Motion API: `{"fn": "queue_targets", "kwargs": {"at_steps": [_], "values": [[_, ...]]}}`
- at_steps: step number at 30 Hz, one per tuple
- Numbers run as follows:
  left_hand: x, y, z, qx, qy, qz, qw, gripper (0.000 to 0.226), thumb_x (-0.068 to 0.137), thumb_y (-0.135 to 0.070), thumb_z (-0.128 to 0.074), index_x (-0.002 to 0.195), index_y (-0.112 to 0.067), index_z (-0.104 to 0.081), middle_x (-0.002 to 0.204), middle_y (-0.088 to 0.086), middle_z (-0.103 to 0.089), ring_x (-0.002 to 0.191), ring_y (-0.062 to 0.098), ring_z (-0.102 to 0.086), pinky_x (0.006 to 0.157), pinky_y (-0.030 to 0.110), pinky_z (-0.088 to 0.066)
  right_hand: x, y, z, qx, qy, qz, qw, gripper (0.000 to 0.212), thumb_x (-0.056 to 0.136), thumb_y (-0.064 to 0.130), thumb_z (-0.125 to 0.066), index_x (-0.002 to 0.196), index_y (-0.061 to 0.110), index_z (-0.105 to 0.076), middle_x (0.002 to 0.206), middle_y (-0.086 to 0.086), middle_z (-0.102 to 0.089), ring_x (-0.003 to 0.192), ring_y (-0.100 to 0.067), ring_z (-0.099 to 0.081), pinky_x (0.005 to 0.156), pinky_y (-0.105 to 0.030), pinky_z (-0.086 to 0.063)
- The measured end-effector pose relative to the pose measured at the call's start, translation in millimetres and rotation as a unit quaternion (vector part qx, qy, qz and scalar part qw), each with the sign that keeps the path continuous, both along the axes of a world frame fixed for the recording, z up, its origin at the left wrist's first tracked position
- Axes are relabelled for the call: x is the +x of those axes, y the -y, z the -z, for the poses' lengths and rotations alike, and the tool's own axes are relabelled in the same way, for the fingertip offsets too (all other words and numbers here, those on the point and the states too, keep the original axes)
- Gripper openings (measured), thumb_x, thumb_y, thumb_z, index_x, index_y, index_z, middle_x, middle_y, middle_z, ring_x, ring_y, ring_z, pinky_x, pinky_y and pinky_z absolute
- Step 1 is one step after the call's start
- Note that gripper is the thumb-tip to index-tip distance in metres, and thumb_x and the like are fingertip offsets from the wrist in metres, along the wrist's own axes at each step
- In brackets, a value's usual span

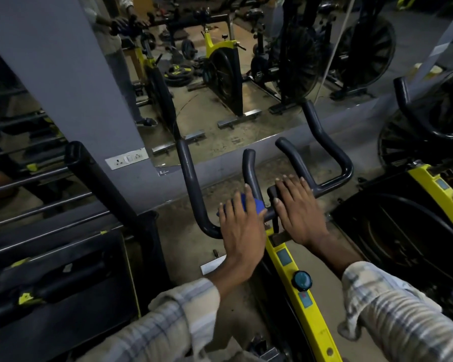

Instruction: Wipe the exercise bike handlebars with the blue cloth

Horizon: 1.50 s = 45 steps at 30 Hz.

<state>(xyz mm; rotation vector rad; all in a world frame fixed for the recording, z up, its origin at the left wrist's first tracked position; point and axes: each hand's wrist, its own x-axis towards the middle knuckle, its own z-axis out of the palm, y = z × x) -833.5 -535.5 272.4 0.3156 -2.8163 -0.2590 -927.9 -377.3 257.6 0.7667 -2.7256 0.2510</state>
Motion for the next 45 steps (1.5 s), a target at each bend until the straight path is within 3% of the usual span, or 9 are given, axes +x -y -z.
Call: {"fn": "queue_targets", "kwargs": {"at_steps": [7, 10, 14, 18, 24, 30, 36, 42, 45], "values": [[24.6, -1.5, 19.6, -0.062, -0.063, 0.078, 0.993, 0.078, 0.094, -0.030, -0.072, 0.160, -0.005, -0.039, 0.157, 0.019, -0.050, 0.142, 0.039, -0.051, 0.124, 0.056, -0.036, -0.1, 0.7, 2.9, -0.025, -0.010, -0.002, 1.000, 0.056, 0.113, 0.039, -0.032, 0.156, 0.006, -0.046, 0.157, -0.015, -0.052, 0.154, -0.032, -0.039, 0.132, -0.050, -0.021], [-3.7, 2.7, 10.8, -0.019, -0.088, 0.055, 0.994, 0.071, 0.101, -0.033, -0.063, 0.161, -0.009, -0.034, 0.160, 0.020, -0.047, 0.148, 0.037, -0.047, 0.127, 0.055, -0.033, -0.5, -0.5, 3.3, -0.027, -0.007, 0.001, 1.000, 0.056, 0.113, 0.040, -0.033, 0.157, 0.007, -0.045, 0.158, -0.014, -0.051, 0.155, -0.031, -0.038, 0.133, -0.050, -0.019], [-20.2, 2.3, 7.1, 0.064, -0.125, 0.027, 0.990, 0.077, 0.096, -0.025, -0.076, 0.162, -0.012, -0.037, 0.164, 0.018, -0.043, 0.153, 0.033, -0.042, 0.128, 0.049, -0.029, 0.1, -0.3, 3.5, -0.032, -0.005, -0.001, 0.999, 0.056, 0.113, 0.040, -0.032, 0.157, 0.008, -0.045, 0.158, -0.014, -0.050, 0.154, -0.030, -0.039, 0.132, -0.050, -0.021], [0.9, -3.9, 23.1, 0.029, -0.141, 0.079, 0.986, 0.071, 0.097, -0.028, -0.073, 0.160, -0.012, -0.043, 0.166, 0.021, -0.039, 0.154, 0.037, -0.040, 0.126, 0.054, -0.034, -2.4, -1.1, 5.6, -0.038, -0.003, 0.000, 0.999, 0.056, 0.112, 0.039, -0.033, 0.156, 0.008, -0.047, 0.157, -0.015, -0.051, 0.152, -0.032, -0.041, 0.132, -0.050, -0.021], [-43.9, 2.2, -9.2, 0.215, -0.190, 0.016, 0.958, 0.071, 0.103, -0.008, -0.064, 0.165, -0.022, -0.033, 0.173, 0.015, -0.026, 0.161, 0.032, -0.023, 0.129, 0.056, -0.029, -1.0, 0.6, 4.4, -0.030, -0.005, 0.007, 1.000, 0.057, 0.112, 0.041, -0.032, 0.156, 0.008, -0.047, 0.158, -0.015, -0.051, 0.153, -0.032, -0.040, 0.132, -0.051, -0.020], [-21.5, -8.2, 16.1, 0.142, -0.188, 0.085, 0.968, 0.085, 0.097, 0.003, -0.069, 0.167, -0.021, -0.028, 0.178, 0.013, -0.009, 0.165, 0.027, -0.003, 0.131, 0.054, -0.022, -2.9, 0.3, 5.6, -0.029, -0.013, 0.002, 0.999, 0.056, 0.112, 0.040, -0.034, 0.155, 0.007, -0.049, 0.156, -0.016, -0.052, 0.151, -0.033, -0.042, 0.131, -0.051, -0.021], [-65.4, 10.5, -26.9, 0.243, -0.247, 0.033, 0.938, 0.069, 0.101, -0.003, -0.063, 0.163, -0.021, -0.038, 0.174, 0.018, -0.023, 0.161, 0.037, -0.023, 0.123, 0.056, -0.039, -1.2, -0.3, 3.8, -0.037, -0.018, -0.002, 0.999, 0.054, 0.111, 0.037, -0.036, 0.153, 0.006, -0.050, 0.155, -0.017, -0.053, 0.150, -0.033, -0.043, 0.132, -0.050, -0.020], [-64.4, 4.0, -1.4, 0.085, -0.224, 0.073, 0.968, 0.078, 0.096, -0.002, -0.071, 0.164, -0.022, -0.037, 0.175, 0.019, -0.020, 0.164, 0.036, -0.012, 0.132, 0.058, -0.016, -0.3, -0.9, 1.5, -0.040, -0.021, -0.007, 0.999, 0.054, 0.110, 0.037, -0.038, 0.153, 0.007, -0.050, 0.155, -0.017, -0.053, 0.149, -0.033, -0.043, 0.133, -0.049, -0.019], [-40.5, 6.4, 16.2, 0.087, -0.198, 0.096, 0.972, 0.084, 0.094, 0.001, -0.072, 0.166, -0.020, -0.031, 0.176, 0.017, -0.013, 0.165, 0.034, -0.006, 0.131, 0.058, -0.020, -0.6, -0.9, 2.4, -0.037, -0.011, 0.000, 0.999, 0.056, 0.111, 0.040, -0.034, 0.155, 0.008, -0.048, 0.156, -0.016, -0.052, 0.149, -0.031, -0.044, 0.132, -0.050, -0.020]]}}
